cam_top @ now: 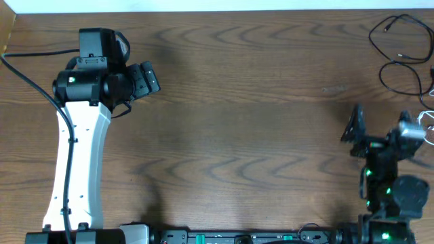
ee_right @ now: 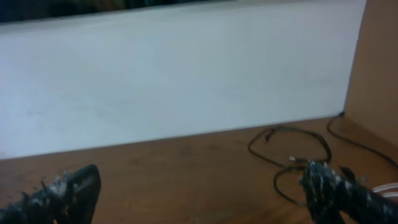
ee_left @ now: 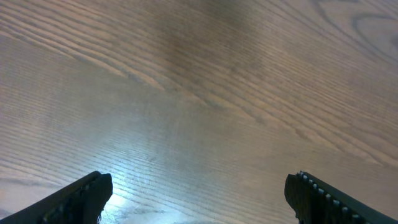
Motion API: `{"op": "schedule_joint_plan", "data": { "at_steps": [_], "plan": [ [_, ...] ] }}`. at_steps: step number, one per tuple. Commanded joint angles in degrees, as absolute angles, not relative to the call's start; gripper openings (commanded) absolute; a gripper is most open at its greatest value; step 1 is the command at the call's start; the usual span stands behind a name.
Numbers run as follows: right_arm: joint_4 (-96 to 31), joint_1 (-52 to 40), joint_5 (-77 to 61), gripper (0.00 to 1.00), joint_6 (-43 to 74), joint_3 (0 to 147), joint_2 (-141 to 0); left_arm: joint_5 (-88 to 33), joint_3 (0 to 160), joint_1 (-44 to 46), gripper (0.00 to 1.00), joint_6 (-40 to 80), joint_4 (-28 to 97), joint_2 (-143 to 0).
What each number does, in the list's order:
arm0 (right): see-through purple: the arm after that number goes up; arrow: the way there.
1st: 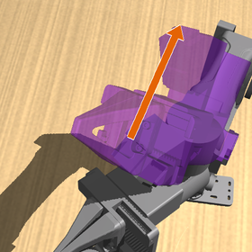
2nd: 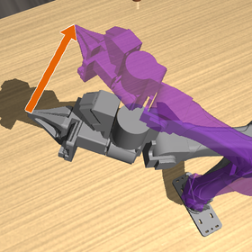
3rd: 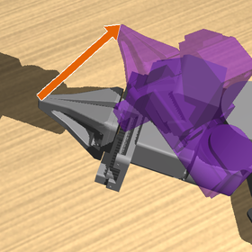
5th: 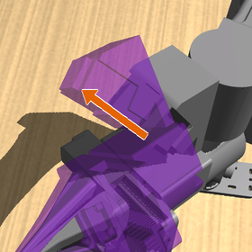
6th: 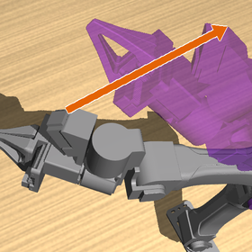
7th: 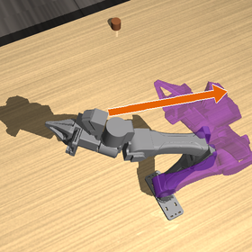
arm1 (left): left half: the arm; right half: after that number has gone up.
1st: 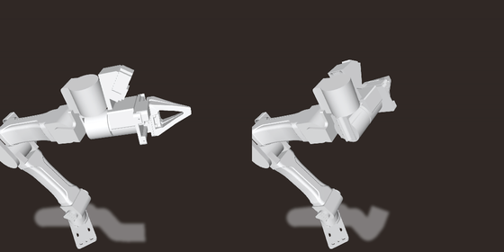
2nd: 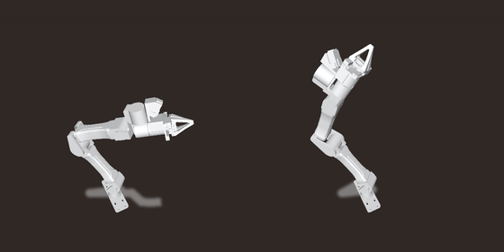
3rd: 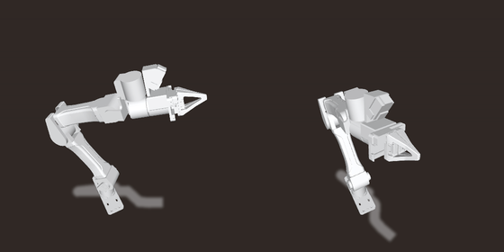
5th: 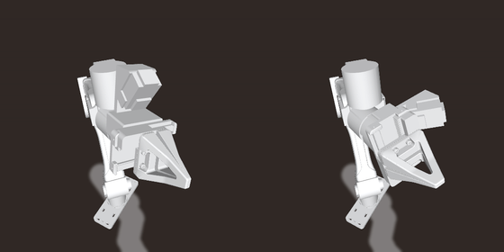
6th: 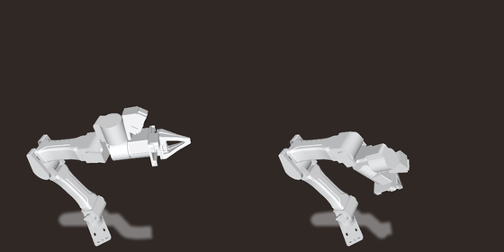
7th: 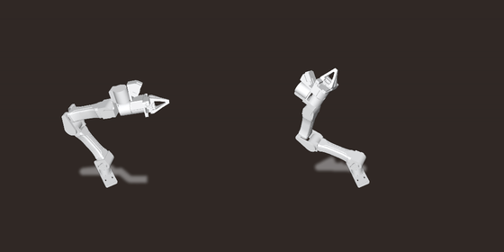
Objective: Untangle cables
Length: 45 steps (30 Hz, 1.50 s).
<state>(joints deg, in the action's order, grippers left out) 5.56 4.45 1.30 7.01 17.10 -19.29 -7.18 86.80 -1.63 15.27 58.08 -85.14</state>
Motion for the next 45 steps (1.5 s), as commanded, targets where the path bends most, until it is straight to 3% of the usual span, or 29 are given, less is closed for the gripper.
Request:
{"op": "schedule_joint_plan", "data": {
  "at_steps": [1,12,19,23,45],
  "plan": [
    [6.1,3.2,1.3,0.99,7.2,12.1,-13.4,-7.0,86.5,-1.8,0.93,15.8,58.0,-85.7],
    [5.5,1.5,1.3,0.99,10.3,1.8,-2.5,-7.0,86.5,-1.8,0.94,15.8,58.0,-85.7],
    [-4.9,0.7,1.3,0.99,10.2,0.3,-0.3,-7.0,86.5,-1.8,0.94,15.8,58.0,-85.7],
    [-4.3,0.7,1.1,0.99,3.3,0.3,-0.3,-7.0,86.5,-1.8,0.93,15.8,58.0,-85.7],
    [-4.3,0.8,1.1,0.99,3.3,0.3,-0.4,-7.0,86.5,-1.8,0.94,15.8,58.0,-85.7]
  ]
}}
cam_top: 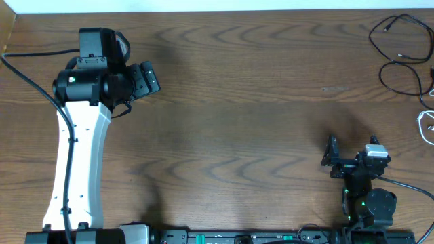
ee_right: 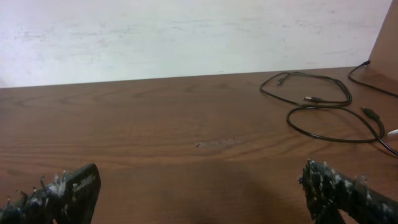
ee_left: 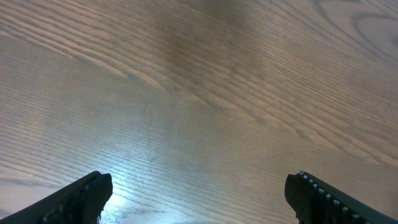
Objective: Untangle cables
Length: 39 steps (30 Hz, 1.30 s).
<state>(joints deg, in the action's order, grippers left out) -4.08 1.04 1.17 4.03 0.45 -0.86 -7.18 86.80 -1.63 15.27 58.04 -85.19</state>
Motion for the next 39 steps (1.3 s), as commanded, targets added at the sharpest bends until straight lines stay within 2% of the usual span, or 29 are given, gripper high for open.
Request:
{"op": "schedule_joint_plan", "data": {
  "at_steps": [1,12,16,26,39],
  "plan": [
    [-4.3,0.8,1.1,0.99,3.3,0.3,-0.4,-7.0,86.5,-1.8,0.94,15.7,58.0,-85.7],
    [-4.3,0.8,1.1,0.99,3.3,0.3,-0.4,-6.6,86.3,-1.8,0.94,15.3,62.9,-84.2],
    [-4.3,0.8,1.1,0.99,3.3,0.3,-0.4,-6.6,83.0,-1.8,0.94,15.3,60.7,-79.8],
    [-4.3,0.8,1.1,0.99,3.3,0.3,-0.4,-6.9,54.7,-1.8,0.94,14.9,36.6,-54.2],
    [-4.3,0.8,1.1,0.99,3.3,0.3,-0.4,-7.0,15.6,-1.8,0.94,4.5,-1.2,-20.1]
  ]
}}
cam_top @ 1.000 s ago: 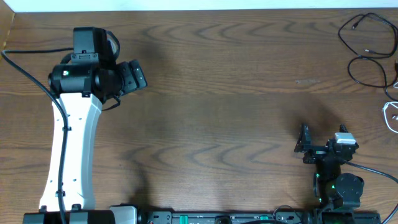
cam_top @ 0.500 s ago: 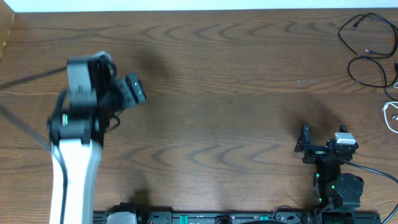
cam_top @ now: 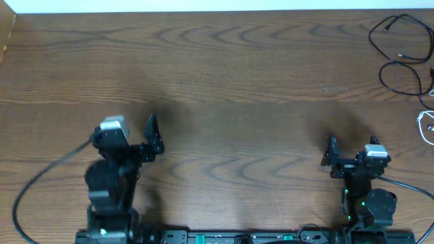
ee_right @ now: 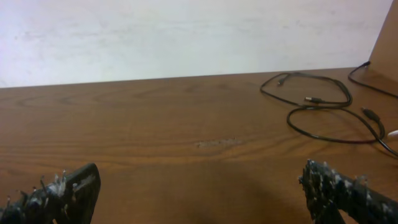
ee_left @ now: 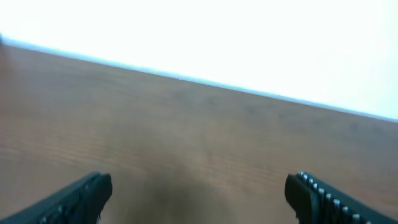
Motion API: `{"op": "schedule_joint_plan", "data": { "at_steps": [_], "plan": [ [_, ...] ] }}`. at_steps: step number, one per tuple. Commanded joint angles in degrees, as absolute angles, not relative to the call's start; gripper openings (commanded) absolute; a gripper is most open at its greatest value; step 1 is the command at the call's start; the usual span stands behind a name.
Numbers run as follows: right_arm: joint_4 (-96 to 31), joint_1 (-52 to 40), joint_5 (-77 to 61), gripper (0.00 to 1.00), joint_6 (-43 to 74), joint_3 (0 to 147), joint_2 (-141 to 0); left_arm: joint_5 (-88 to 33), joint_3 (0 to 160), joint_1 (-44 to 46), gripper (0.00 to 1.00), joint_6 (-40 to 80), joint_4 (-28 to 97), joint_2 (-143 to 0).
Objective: Untangle cables
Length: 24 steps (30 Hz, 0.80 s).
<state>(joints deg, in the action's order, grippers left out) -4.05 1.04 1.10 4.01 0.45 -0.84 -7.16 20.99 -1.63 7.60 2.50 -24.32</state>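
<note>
Black cables [cam_top: 400, 51] lie in loose loops at the table's far right corner, and the right wrist view shows them as black cables [ee_right: 317, 102] too. A white cable [cam_top: 426, 127] curls at the right edge, just below them. My left gripper [cam_top: 132, 144] sits folded back near the front edge at the left, open and empty, its fingers [ee_left: 74, 199] wide apart over bare wood. Near the front edge at the right, my right gripper [cam_top: 352, 161] is also open and empty, with its fingers [ee_right: 339, 190] facing the distant cables.
The wooden table [cam_top: 224, 102] ends at a white wall [ee_right: 186, 37] along its far side. A brown panel [ee_right: 388, 37] stands at the right end beside the cables.
My left arm was stretched out toward the far left; now it is folded back by the front edge, its camera looking level across the table. The right arm has not moved.
At first the left arm reached toward the far left, and the right gripper stood raised at the right, near the white cable. By the second moment the right arm was folded back at the front edge. Now both arms are, open and empty.
</note>
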Motion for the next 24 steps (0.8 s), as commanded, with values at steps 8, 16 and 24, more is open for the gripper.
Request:
{"op": "schedule_joint_plan", "data": {
  "at_steps": [8,16,24],
  "plan": [
    [-4.3,0.8,1.1,0.99,3.3,0.3,-0.4,-5.3,1.6,-1.8,0.94,3.8,-12.9,-9.5],
    [-4.3,0.8,1.1,0.99,3.3,0.3,-0.4,-5.2,0.2,-1.8,0.94,-0.4,-4.3,-2.7],
    [-4.3,0.8,1.1,0.99,3.3,0.3,-0.4,-3.3,0.2,-1.8,0.94,-0.4,2.3,-0.1]
  ]
}}
